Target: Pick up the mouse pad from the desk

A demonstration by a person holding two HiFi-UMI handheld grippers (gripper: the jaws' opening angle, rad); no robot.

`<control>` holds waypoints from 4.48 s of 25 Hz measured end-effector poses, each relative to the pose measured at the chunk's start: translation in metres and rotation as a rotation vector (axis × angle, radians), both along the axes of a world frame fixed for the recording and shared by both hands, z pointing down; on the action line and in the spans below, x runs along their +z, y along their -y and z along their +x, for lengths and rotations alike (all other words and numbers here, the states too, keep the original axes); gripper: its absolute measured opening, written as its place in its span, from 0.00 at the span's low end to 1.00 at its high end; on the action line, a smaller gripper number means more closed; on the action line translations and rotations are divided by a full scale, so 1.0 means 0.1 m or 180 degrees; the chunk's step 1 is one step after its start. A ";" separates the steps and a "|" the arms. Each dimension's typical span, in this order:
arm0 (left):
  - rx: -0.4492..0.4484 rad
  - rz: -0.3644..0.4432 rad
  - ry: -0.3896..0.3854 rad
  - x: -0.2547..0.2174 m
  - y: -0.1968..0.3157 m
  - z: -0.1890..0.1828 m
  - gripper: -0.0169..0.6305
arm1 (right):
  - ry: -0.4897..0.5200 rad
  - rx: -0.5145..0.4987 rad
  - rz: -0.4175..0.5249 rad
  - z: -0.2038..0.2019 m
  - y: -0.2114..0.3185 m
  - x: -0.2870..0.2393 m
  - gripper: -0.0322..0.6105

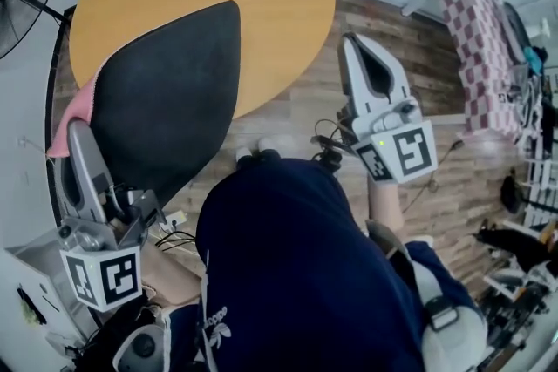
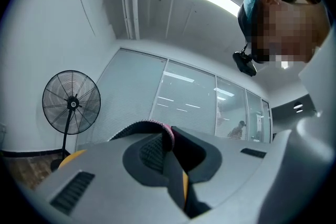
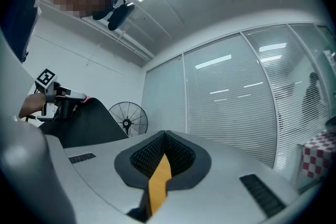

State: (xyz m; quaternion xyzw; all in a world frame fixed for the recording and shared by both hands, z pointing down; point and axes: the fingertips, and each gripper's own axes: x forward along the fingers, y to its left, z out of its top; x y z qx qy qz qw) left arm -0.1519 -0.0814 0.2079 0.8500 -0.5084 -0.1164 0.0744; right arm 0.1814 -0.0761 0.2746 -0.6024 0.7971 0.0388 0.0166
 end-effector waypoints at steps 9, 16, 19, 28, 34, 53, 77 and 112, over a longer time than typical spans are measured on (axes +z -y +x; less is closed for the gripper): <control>-0.0126 -0.0216 0.0178 0.23 -0.12 -0.12 0.06 | -0.0069 0.0096 -0.0105 0.05 -0.13 0.12 0.05; -0.0216 -0.0314 0.0151 0.31 -0.13 -0.20 0.06 | -0.0106 0.0117 -0.0153 0.09 -0.09 0.13 0.05; -0.0236 -0.0328 0.0162 0.33 -0.12 -0.22 0.06 | -0.0123 0.0100 -0.0153 0.06 -0.09 0.11 0.05; -0.0419 -0.0392 0.0163 0.40 -0.09 -0.33 0.06 | -0.0143 0.0031 -0.0150 0.05 -0.01 0.11 0.05; -0.0450 -0.0429 0.0157 0.43 -0.02 -0.38 0.06 | -0.0143 0.0032 -0.0182 0.03 0.06 0.14 0.05; -0.0259 -0.0431 0.0108 0.48 0.22 -0.35 0.06 | -0.0140 0.0047 -0.0211 -0.12 0.30 0.21 0.05; -0.0283 -0.0467 0.0047 0.50 0.28 -0.37 0.06 | -0.0178 0.0021 -0.0246 -0.17 0.37 0.23 0.05; -0.0353 -0.0472 0.0046 0.49 0.27 -0.44 0.06 | -0.0327 -0.0099 -0.0250 -0.29 0.41 0.26 0.05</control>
